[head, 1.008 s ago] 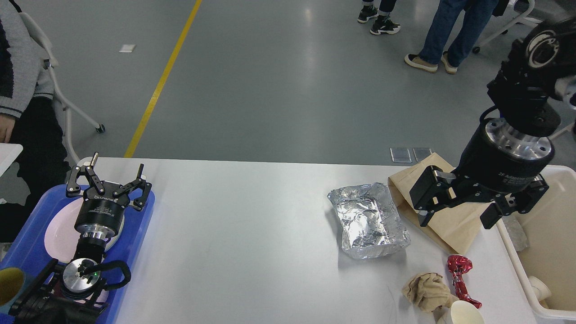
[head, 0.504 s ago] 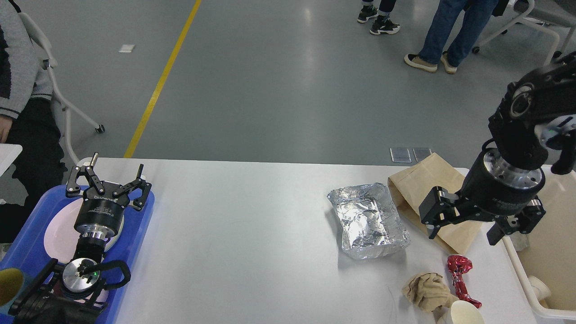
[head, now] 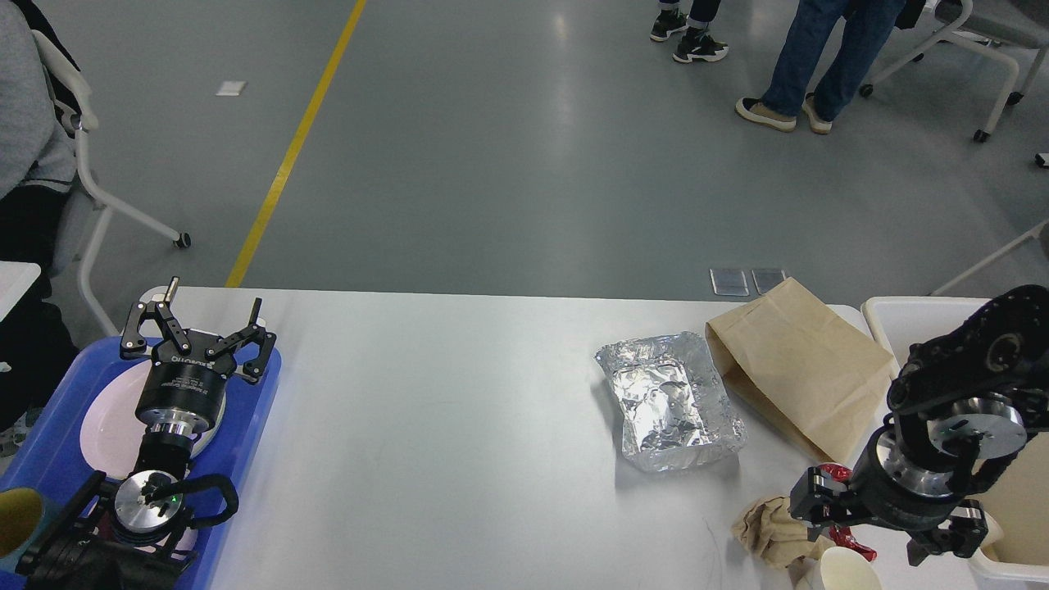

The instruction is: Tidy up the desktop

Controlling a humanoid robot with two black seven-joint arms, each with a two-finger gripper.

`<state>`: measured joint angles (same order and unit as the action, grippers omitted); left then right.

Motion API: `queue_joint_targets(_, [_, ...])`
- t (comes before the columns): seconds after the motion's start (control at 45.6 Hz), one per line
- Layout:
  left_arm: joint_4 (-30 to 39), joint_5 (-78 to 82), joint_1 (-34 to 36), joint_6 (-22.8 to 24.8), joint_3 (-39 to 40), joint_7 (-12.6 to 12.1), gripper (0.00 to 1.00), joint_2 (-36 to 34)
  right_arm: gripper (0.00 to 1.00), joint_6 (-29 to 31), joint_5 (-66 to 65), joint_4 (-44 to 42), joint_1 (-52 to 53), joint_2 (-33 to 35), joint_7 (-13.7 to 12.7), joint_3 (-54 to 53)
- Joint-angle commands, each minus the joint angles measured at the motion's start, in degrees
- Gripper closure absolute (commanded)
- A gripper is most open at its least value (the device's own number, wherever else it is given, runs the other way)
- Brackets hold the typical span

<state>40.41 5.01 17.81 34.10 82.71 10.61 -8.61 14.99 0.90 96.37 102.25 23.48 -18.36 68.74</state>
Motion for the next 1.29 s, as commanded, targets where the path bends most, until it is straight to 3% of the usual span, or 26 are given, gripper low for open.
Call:
queue_joint_targets(0.0, [-0.07,0.0,0.03,0.0,0.0,0.03,0.04,0.0,0.02,-4.62,-0.55,-0.13,-2.92,0.6,0.0,0.51])
queue_joint_targets(0.219, [0.02,0.0,0.03,0.0,0.0,0.03,0.04,0.0,0.02,-6.38,-2.48,-1.27,-7.85,2.88,0.17,0.25])
queue_joint_targets(0.614, [0.02,0.0,0.03,0.0,0.0,0.03,0.04,0.0,0.04,-16.31,-2.48,-5.05,-16.2,3.5,0.17,0.16])
queue_joint_targets(1.271, [-0.07,0.0,0.03,0.0,0.0,0.03,0.04,0.0,0.01,-15.52,-2.4,-2.24,-15.32,4.03,0.26,-0.28])
